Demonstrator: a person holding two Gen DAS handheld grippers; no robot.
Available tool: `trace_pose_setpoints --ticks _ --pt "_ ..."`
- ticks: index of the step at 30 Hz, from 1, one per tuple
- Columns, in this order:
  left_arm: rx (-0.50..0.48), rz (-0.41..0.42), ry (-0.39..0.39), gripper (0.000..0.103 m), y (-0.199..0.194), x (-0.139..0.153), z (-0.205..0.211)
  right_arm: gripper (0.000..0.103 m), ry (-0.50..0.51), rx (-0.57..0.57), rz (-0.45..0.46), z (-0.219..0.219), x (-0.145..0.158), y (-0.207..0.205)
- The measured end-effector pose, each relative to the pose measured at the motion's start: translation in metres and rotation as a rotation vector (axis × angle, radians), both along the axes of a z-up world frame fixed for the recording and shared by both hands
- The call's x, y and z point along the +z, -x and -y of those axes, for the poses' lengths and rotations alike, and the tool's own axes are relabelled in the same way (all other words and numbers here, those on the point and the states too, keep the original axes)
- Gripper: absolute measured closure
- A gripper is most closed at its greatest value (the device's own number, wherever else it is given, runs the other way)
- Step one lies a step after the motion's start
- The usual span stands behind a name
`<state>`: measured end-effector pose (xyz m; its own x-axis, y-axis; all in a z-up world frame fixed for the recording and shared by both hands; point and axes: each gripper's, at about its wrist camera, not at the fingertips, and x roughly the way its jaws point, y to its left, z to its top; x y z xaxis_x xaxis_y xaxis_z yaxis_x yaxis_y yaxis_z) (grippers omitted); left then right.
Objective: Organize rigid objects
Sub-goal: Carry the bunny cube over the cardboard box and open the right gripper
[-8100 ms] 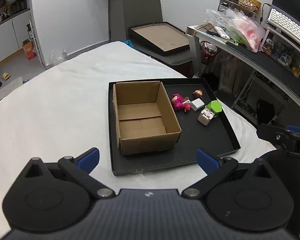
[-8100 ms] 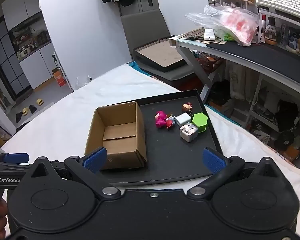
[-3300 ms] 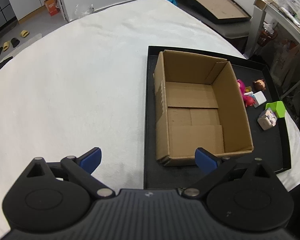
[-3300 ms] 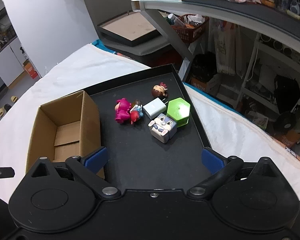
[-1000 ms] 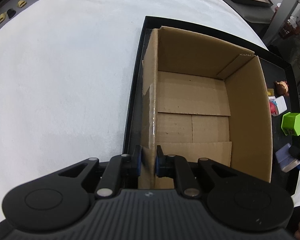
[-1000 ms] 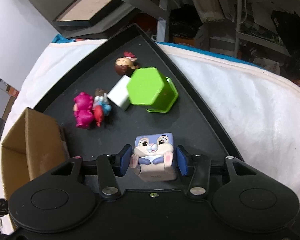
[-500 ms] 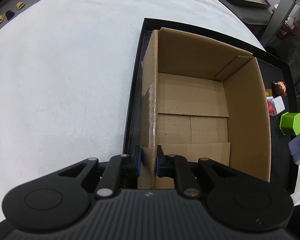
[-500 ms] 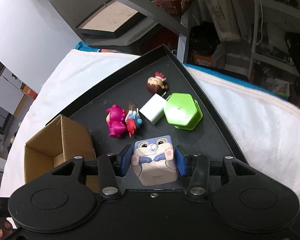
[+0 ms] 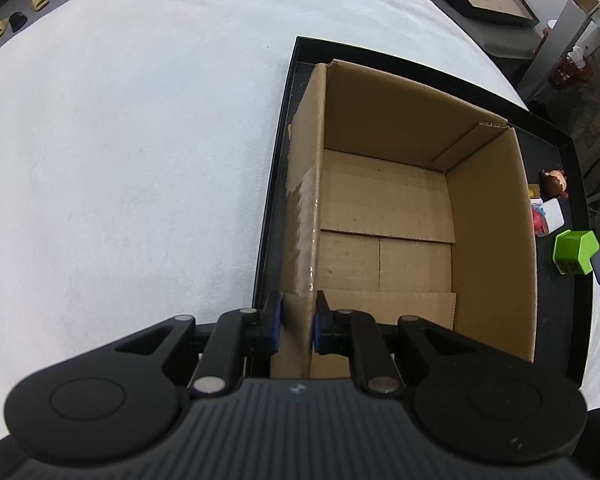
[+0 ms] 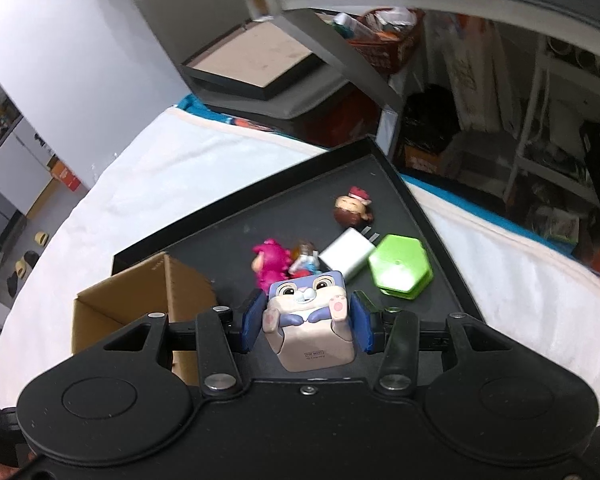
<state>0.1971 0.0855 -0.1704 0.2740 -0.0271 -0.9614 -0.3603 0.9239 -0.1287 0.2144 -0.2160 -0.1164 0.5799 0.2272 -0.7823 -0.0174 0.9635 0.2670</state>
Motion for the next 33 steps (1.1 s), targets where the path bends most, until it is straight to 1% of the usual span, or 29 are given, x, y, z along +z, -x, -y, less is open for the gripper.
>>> trace_pose_setpoints --ticks 5,11,14,18,24,33 --pt "-0.014 0.016 0.027 0.088 0.001 -0.001 -0.003 0.058 0.013 0.053 0.027 -0.023 0.01 -0.002" --pt "-0.03 0.027 0.042 0.087 0.001 -0.003 -0.005 0.058 0.03 0.123 0.06 -0.055 0.025 0.001" --pt "-0.027 0.033 0.059 0.087 0.002 -0.004 -0.009 0.058 0.011 0.158 0.063 -0.069 0.029 -0.002" --pt "-0.029 0.042 0.075 0.086 0.002 -0.005 -0.009 0.058 0.023 0.2 0.067 -0.088 0.033 -0.006" --pt "-0.038 0.049 0.074 0.086 0.003 -0.006 -0.012 0.058 0.024 0.25 0.065 -0.114 0.034 -0.01" --pt "-0.034 0.055 0.091 0.086 0.003 -0.006 -0.014 0.058 0.039 0.292 0.025 -0.137 0.023 -0.011"
